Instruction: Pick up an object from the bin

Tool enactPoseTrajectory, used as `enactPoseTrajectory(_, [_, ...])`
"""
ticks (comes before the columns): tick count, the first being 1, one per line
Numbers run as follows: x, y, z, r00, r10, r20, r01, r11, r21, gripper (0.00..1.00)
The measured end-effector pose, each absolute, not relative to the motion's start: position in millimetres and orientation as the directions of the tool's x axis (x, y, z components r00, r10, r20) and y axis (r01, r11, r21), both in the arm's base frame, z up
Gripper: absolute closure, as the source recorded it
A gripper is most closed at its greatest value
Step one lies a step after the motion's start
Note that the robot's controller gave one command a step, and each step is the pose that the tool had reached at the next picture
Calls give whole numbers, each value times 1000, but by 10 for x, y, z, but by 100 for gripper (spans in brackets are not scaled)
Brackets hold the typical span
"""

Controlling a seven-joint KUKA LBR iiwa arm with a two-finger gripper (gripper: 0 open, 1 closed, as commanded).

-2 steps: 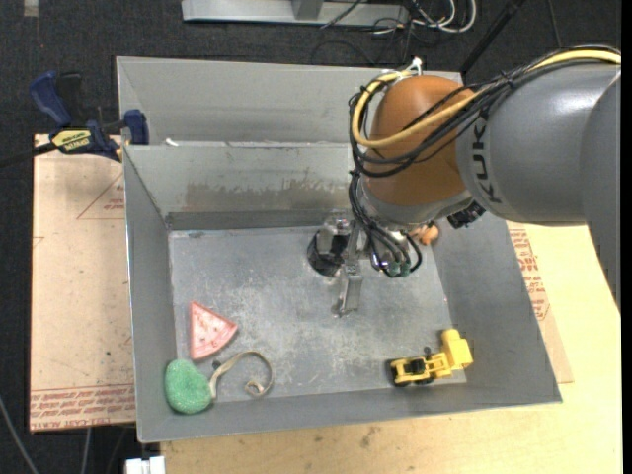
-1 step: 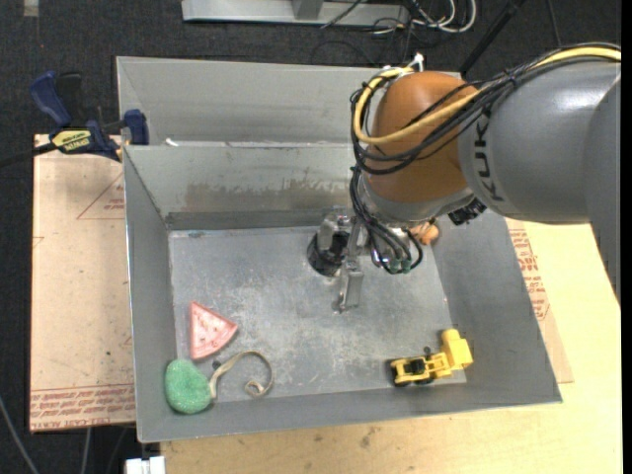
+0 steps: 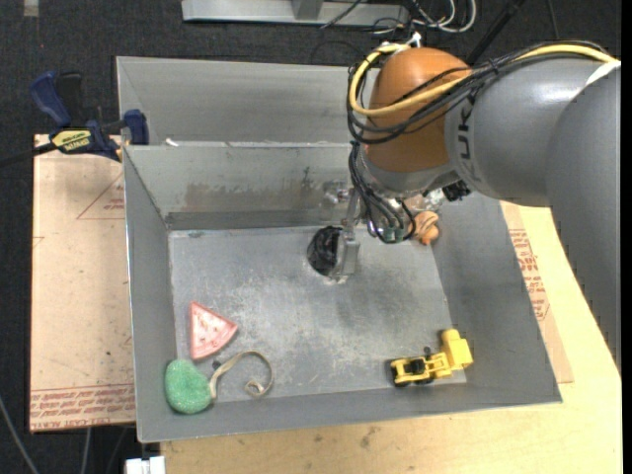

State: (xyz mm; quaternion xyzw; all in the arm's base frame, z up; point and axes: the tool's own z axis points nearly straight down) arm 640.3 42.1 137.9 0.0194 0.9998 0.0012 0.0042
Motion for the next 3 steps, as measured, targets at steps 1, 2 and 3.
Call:
enactPoseTrajectory(1, [6120, 138, 1128, -971, 238, -1, 238, 971, 1, 100])
enactPoseTrajectory(2, [6121, 140, 1130, -971, 238, -1, 238, 971, 1, 0])
enactPoseTrajectory(3, [6121, 140, 1130, -971, 238, -1, 238, 971, 2, 0])
